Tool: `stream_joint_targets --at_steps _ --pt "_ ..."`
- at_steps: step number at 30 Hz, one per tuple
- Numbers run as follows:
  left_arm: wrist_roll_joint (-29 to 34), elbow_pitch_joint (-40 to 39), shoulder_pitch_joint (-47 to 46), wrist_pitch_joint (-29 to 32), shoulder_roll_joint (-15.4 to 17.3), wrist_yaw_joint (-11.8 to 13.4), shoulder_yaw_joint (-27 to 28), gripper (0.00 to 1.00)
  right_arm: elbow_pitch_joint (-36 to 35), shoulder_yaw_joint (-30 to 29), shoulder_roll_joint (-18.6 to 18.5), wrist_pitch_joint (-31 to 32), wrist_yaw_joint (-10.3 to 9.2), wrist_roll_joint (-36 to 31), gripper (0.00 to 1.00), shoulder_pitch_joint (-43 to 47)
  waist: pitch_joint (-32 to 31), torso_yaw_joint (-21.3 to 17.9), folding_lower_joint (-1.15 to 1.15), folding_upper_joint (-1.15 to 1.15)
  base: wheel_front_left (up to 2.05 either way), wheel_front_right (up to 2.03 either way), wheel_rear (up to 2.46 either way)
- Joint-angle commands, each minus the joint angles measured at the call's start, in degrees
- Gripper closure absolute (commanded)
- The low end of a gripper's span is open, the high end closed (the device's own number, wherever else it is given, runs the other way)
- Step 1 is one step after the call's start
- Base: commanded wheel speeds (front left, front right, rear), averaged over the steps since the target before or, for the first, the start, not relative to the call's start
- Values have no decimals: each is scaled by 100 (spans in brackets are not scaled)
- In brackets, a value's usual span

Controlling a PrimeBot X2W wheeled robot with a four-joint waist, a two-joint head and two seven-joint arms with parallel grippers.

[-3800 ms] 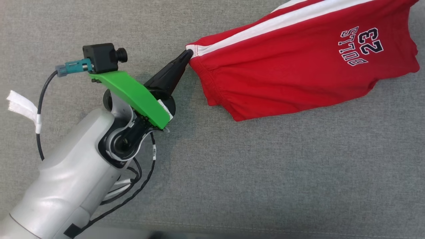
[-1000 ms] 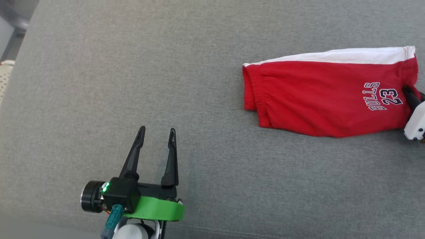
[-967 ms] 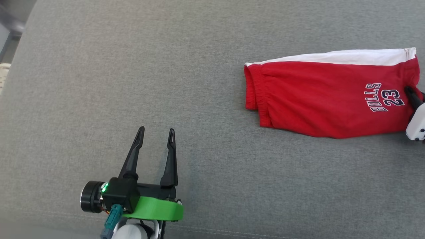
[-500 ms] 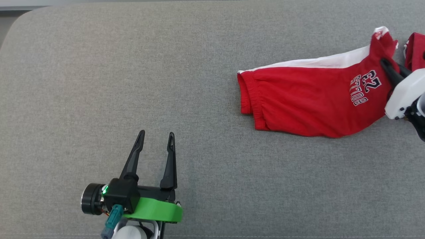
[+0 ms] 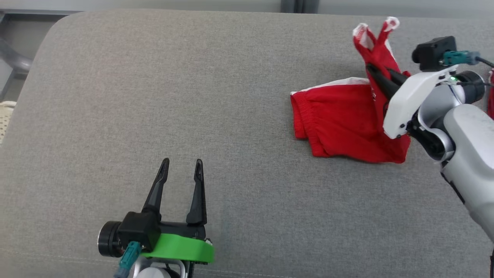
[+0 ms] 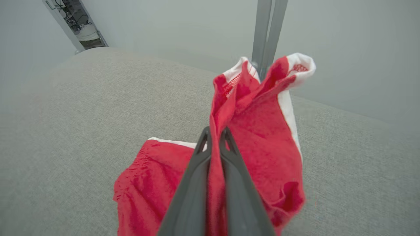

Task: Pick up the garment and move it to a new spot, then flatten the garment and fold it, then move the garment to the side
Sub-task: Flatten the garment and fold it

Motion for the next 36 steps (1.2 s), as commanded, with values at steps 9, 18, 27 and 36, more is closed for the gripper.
stream_joint_targets --at_steps 9,18,27,36 --pt "-294 7 -55 1 10 -20 -19 0 -213 -127 797 456 -10 -451 100 342 139 278 0 0 0 0 0" --pt "-324 42 -178 1 10 -23 -77 0 -406 -261 1218 355 -10 -288 0 410 221 266 0 0 0 0 0" --pt "-120 72 -78 1 11 -40 22 0 -867 -1078 421 -305 -9 15 0 746 10 -40 0 0 0 0 0" --pt "90 54 136 1 11 -84 243 0 -847 -1129 -30 -1328 -5 147 0 1748 -293 -479 0 0 0 0 0"
